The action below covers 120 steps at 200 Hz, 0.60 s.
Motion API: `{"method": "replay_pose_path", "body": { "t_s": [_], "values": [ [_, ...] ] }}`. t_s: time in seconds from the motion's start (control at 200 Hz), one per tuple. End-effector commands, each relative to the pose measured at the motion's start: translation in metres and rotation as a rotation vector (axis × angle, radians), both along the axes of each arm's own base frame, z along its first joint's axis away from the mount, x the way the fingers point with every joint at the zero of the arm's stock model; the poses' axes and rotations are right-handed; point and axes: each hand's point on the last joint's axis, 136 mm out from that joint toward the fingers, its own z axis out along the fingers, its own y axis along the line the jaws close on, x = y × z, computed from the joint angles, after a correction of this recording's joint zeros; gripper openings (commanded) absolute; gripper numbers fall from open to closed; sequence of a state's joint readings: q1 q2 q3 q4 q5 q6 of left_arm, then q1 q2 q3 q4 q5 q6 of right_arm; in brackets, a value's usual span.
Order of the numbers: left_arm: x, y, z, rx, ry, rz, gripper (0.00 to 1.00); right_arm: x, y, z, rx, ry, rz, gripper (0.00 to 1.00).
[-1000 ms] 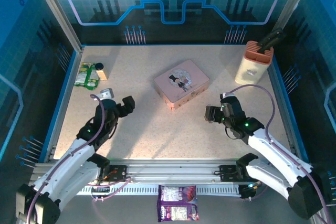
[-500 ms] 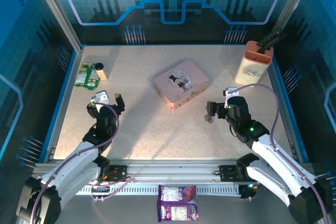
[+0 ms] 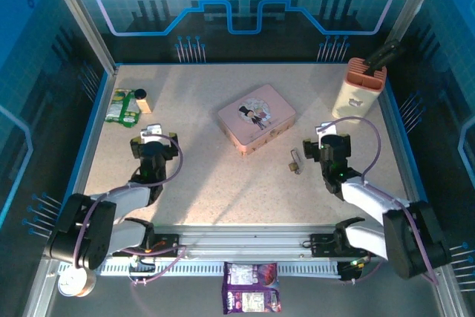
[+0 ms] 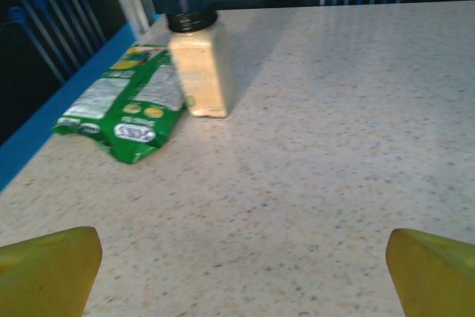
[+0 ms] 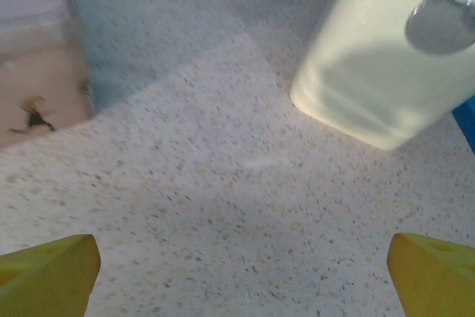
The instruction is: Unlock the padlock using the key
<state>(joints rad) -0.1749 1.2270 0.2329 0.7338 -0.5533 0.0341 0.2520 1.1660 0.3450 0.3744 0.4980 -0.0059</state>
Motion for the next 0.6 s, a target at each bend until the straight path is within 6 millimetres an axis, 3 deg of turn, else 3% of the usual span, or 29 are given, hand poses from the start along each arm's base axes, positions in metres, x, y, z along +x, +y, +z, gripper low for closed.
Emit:
{"method": "replay_pose_path", "body": {
  "t_s": [0.0, 0.16, 0.27, 0.36, 0.465, 0.55, 0.595],
  "values": [
    [0.013, -0.012, 0.021, -0.030, -0.112, -0.104, 0.99, 0.020, 0.002, 0.022, 0.029, -0.133, 0.036, 1.00],
    [0.024, -0.010, 0.022, -0.087, -0.146, -0.137, 0.99, 0.034, -0.004, 0.029, 0.081, -0.210, 0.048, 1.00],
    [0.034, -0.016, 0.010, -0.123, -0.149, -0.186, 0.99, 0.047, -0.007, 0.030, 0.153, -0.230, 0.079, 1.00],
    [0.040, -0.016, -0.008, -0.120, -0.135, -0.184, 0.99, 0.054, -0.004, 0.022, 0.203, -0.221, 0.114, 1.00],
    [0.043, -0.012, -0.008, -0.127, -0.113, -0.156, 0.99, 0.060, -0.003, 0.002, 0.219, -0.204, 0.123, 1.00],
    [0.058, -0.005, -0.013, -0.133, -0.040, -0.108, 0.99, 0.063, 0.000, -0.002, 0.220, -0.165, 0.129, 1.00],
    [0.056, -0.003, -0.015, -0.151, -0.044, -0.112, 0.99, 0.064, 0.001, -0.001, 0.205, -0.186, 0.129, 1.00]
  ]
}}
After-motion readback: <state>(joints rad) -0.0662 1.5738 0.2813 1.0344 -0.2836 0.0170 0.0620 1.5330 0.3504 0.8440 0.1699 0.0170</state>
